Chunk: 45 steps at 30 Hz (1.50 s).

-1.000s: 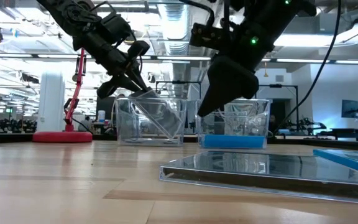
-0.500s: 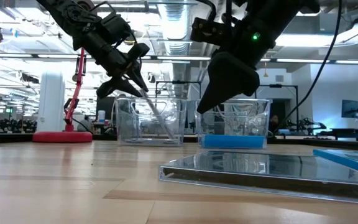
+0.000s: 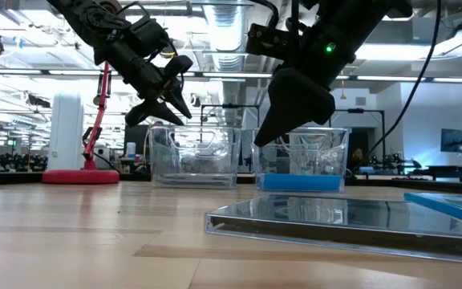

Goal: Pick & place jewel cases by type
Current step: Put the black cd case into the left transparent bin

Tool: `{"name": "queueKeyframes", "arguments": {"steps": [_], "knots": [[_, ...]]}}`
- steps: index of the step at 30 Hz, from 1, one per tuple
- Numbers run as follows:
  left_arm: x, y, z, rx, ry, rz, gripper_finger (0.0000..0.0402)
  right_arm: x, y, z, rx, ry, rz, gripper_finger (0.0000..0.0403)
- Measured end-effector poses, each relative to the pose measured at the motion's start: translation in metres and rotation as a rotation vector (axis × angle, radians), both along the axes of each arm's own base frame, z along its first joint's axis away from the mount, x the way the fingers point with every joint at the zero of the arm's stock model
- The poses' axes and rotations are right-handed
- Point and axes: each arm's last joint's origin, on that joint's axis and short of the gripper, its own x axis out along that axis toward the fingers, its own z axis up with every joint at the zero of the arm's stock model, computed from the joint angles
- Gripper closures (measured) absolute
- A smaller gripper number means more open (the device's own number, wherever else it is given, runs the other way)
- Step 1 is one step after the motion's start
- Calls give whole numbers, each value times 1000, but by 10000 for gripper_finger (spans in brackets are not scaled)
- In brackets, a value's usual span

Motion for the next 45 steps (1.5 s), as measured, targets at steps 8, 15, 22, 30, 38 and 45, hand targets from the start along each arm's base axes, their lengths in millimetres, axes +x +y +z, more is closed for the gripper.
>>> {"name": "queueKeyframes", "arguments": {"steps": [8,15,22,30,38,45], "knots": [[7,-4,22,200,34,-173,292,-4,4,2,-48,-2,-10,285],[15,-52,67,436,29,-469,292,-24,30,18,-18,-9,34,285],[18,-128,64,552,8,-812,292,-43,75,17,104,-16,125,285],[16,-192,25,670,27,-919,292,-92,111,10,223,83,-31,285],[9,-215,9,726,14,-870,292,-154,129,7,261,224,-373,285],[8,-218,9,737,27,-833,292,-196,143,7,263,273,-535,285]]}}
